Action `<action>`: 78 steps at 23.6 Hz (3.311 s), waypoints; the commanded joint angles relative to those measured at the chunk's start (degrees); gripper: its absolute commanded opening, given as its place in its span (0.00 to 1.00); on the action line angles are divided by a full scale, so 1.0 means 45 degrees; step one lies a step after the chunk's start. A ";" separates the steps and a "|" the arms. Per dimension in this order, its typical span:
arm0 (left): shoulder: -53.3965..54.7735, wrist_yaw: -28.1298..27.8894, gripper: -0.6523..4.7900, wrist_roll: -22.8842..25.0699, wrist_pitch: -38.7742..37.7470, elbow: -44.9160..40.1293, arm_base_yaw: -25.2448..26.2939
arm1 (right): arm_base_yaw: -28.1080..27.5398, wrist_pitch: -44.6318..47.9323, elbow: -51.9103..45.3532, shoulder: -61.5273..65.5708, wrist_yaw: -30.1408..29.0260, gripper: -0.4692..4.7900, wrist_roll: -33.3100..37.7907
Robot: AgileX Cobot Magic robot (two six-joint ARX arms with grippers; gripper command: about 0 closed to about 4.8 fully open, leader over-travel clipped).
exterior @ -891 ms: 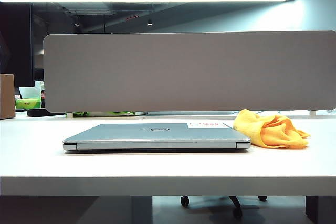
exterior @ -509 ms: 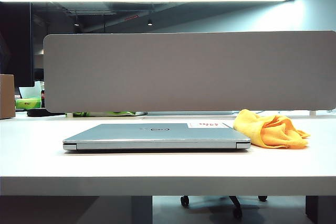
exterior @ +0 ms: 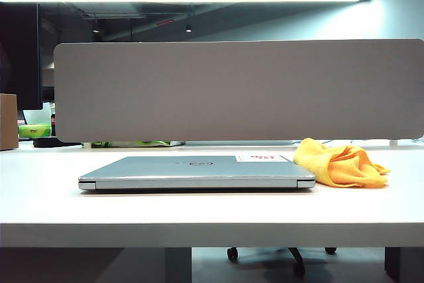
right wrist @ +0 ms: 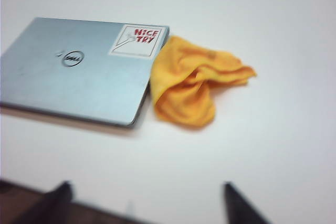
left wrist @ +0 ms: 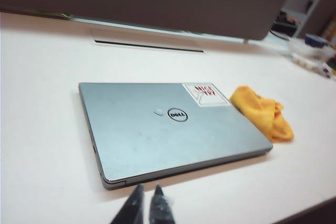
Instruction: Pick up the rag and use it to wipe the water off the lid of the laptop on the table.
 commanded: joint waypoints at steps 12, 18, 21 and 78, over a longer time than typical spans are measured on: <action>0.1171 0.0083 0.16 0.0520 0.0457 0.0078 -0.0010 | 0.0291 0.3172 0.7572 1.6150 0.0622 1.00 -0.0641; 0.1180 0.0087 0.16 0.0520 0.0486 0.0078 -0.0010 | 0.1200 0.2948 0.7718 1.7437 0.1258 1.00 -0.1185; 0.1180 0.0087 0.16 0.0520 0.0486 0.0078 -0.0010 | 0.1428 0.2803 0.7723 1.7544 0.1865 0.39 -0.1219; 0.1180 0.0078 0.16 0.0520 0.0529 0.0078 -0.0010 | 0.0743 -0.3531 1.3784 1.6116 0.3395 0.49 -0.1836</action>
